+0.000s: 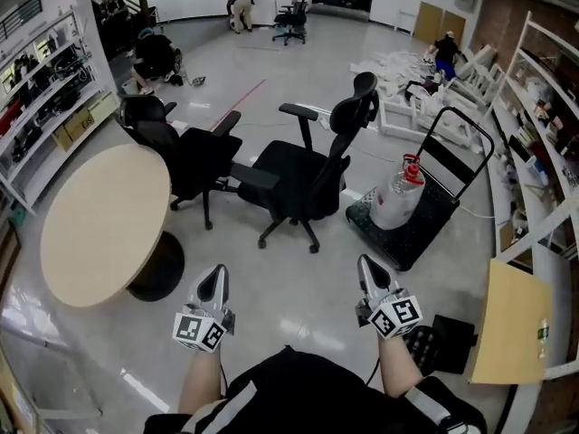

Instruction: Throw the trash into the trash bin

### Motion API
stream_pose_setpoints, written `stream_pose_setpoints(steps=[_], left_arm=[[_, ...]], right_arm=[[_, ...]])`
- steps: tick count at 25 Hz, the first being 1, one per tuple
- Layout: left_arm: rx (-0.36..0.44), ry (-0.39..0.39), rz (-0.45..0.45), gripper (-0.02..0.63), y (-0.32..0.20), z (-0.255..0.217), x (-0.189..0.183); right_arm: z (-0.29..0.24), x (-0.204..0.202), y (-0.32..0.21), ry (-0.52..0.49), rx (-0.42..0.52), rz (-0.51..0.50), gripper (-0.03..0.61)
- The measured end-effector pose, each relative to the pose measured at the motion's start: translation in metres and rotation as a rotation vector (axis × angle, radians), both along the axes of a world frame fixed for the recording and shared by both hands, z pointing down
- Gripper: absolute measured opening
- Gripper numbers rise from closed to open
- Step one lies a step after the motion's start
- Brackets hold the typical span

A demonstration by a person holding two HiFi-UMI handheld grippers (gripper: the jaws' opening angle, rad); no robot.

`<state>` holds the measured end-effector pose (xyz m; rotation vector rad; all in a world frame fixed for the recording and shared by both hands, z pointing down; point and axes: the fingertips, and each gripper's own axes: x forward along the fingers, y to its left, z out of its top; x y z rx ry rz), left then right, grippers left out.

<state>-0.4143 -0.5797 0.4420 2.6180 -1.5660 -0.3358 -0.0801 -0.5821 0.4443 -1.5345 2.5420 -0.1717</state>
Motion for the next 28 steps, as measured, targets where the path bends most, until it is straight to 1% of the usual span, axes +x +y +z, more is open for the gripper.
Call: stream_pose_setpoints(steps=[4,8,14,19,22,28], left_arm=[[0.018,0.008,0.106,0.0,-0.021,-0.007,0.022],[0.02,0.024,0.211,0.0,-0.034,-0.001,0.044],[0.011,0.045,0.375,0.0,-0.039,0.0,0.088],[0.01,0.054,0.513,0.0,-0.031,0.0,0.123],[0.003,0.042,0.562,0.0,-0.026,0.005,0.136],[-0.012,0.046,0.657,0.0,-0.01,0.009,0.171]], right_arm=[[-0.004,0.023,0.012,0.006,0.002,0.118,0.005],[-0.007,0.034,0.032,0.024,0.007,0.201,0.005],[-0.011,0.063,0.081,0.036,0.001,0.373,0.005],[-0.011,0.085,0.131,0.04,-0.015,0.524,0.005],[-0.006,0.088,0.152,0.042,-0.021,0.578,0.005],[-0.008,0.102,0.199,0.042,-0.019,0.683,0.005]])
